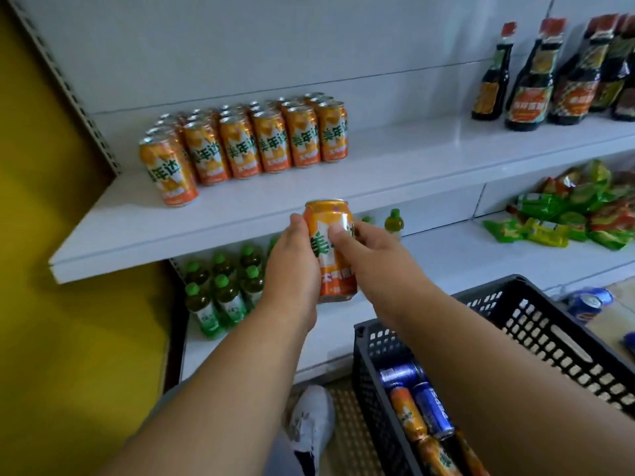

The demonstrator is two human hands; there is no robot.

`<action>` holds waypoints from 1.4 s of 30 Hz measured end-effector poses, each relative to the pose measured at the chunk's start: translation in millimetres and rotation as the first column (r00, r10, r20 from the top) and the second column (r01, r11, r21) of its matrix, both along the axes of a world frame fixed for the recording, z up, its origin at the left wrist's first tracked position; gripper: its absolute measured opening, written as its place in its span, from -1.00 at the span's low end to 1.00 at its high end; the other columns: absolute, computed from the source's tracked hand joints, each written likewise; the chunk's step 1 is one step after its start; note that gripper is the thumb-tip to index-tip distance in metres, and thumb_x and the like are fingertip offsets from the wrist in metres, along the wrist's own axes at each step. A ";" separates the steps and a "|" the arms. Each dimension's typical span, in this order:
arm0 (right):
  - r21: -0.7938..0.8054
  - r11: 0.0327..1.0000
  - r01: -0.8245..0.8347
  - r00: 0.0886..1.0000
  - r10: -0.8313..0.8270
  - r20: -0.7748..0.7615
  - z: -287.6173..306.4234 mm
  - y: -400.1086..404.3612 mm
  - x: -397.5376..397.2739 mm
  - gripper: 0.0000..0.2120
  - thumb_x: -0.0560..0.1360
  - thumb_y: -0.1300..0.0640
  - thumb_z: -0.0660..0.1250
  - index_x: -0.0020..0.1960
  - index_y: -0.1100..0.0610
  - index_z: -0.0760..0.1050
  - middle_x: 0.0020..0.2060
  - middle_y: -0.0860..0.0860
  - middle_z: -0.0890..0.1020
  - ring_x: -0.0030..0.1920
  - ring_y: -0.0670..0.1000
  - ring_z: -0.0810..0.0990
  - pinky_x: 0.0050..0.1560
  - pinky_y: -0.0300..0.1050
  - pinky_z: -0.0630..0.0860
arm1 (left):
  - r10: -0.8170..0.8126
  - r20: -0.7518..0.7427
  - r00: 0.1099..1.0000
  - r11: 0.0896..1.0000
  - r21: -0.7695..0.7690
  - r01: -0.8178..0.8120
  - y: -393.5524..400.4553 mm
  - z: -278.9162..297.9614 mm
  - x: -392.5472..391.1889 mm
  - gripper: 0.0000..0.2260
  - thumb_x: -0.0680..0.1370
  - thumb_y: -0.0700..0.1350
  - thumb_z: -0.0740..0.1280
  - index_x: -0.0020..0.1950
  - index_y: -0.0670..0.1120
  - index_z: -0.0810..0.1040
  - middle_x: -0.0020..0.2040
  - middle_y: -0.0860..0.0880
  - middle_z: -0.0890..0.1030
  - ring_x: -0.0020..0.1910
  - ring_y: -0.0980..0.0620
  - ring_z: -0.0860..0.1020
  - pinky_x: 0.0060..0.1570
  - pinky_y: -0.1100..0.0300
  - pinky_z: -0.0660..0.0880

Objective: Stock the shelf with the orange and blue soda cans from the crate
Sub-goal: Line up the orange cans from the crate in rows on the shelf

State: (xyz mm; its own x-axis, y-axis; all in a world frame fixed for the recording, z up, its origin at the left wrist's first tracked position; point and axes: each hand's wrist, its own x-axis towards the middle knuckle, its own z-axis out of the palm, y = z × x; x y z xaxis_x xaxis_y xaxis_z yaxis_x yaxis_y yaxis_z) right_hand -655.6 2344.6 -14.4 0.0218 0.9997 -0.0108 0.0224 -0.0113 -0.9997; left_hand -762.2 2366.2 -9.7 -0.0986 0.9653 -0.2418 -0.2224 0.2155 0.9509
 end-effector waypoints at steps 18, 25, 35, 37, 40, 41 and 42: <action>0.248 0.945 -0.215 0.935 0.126 0.332 53.6 152.8 -142.4 -0.66 0.53 -0.02 0.41 0.27 0.01 0.47 0.06 -0.11 0.64 0.11 -0.10 0.59 0.15 -0.09 0.53 | 0.368 -0.586 0.721 0.884 0.462 -0.076 101.0 32.6 -159.8 -0.71 0.68 0.06 0.13 0.36 0.10 0.46 0.18 0.07 0.57 0.15 0.09 0.51 0.09 0.18 0.42; 0.260 0.962 -0.084 0.944 -0.006 0.331 35.5 200.3 -167.4 -0.70 0.53 0.02 0.43 0.22 0.02 0.47 -0.01 -0.11 0.64 0.00 -0.12 0.60 0.01 -0.14 0.53 | 0.489 -0.649 0.583 0.860 0.469 -0.201 150.7 12.9 -193.4 -0.75 0.56 -0.03 0.38 0.20 0.03 0.43 0.05 0.04 0.56 -0.06 0.13 0.54 -0.12 0.23 0.45; 0.344 0.939 -0.013 0.853 -0.169 0.493 10.3 232.9 -182.9 -0.31 0.37 -0.08 0.54 0.39 0.00 0.31 0.24 -0.02 0.53 0.24 0.04 0.55 0.22 0.12 0.54 | 0.510 -0.602 0.614 0.841 0.498 -0.210 164.2 -5.2 -199.2 -0.74 0.53 -0.08 0.41 0.11 0.04 0.37 -0.09 0.08 0.51 -0.19 0.21 0.50 -0.25 0.36 0.36; 0.352 0.936 -0.015 0.828 -0.186 0.529 8.7 234.0 -185.6 -0.31 0.39 -0.06 0.53 0.40 0.03 0.29 0.27 0.01 0.52 0.27 0.07 0.53 0.23 0.15 0.53 | 0.508 -0.593 0.625 0.843 0.490 -0.221 166.4 -5.5 -201.0 -0.70 0.52 -0.08 0.42 0.13 0.04 0.35 -0.11 0.08 0.51 -0.20 0.18 0.51 -0.27 0.33 0.36; 0.351 0.936 -0.013 0.810 -0.196 0.553 13.0 236.1 -186.1 -0.41 0.45 0.02 0.50 0.37 0.08 0.31 0.24 0.05 0.54 0.24 0.10 0.54 0.21 0.15 0.54 | 0.516 -0.576 0.634 0.840 0.487 -0.241 170.0 -6.5 -201.3 -0.65 0.51 -0.09 0.43 0.17 0.02 0.31 -0.13 0.08 0.49 -0.17 0.16 0.51 -0.28 0.34 0.35; 0.350 0.937 -0.007 0.806 -0.201 0.557 13.7 237.4 -186.5 -0.44 0.46 0.04 0.50 0.35 0.09 0.31 0.23 0.05 0.55 0.23 0.11 0.55 0.20 0.15 0.54 | 0.519 -0.576 0.631 0.839 0.486 -0.245 170.5 -6.8 -201.4 -0.63 0.51 -0.10 0.43 0.20 0.00 0.31 -0.14 0.08 0.49 -0.16 0.16 0.51 -0.28 0.35 0.35; 0.352 0.936 -0.003 0.803 -0.207 0.559 14.3 237.9 -186.8 -0.45 0.46 0.05 0.49 0.34 0.09 0.32 0.22 0.06 0.55 0.23 0.11 0.55 0.20 0.14 0.54 | 0.522 -0.578 0.627 0.837 0.487 -0.248 170.8 -7.0 -201.4 -0.59 0.51 -0.10 0.43 0.26 -0.02 0.31 -0.14 0.09 0.49 -0.16 0.16 0.51 -0.28 0.37 0.34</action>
State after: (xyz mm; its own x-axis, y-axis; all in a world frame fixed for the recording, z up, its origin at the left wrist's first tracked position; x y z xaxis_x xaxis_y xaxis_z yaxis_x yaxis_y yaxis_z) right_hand -842.4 2582.5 0.0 0.0208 0.9344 0.3556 0.6135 0.2689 -0.7425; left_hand -963.6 2537.0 -16.7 -0.4800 0.7960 0.3688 0.5093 -0.0894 0.8559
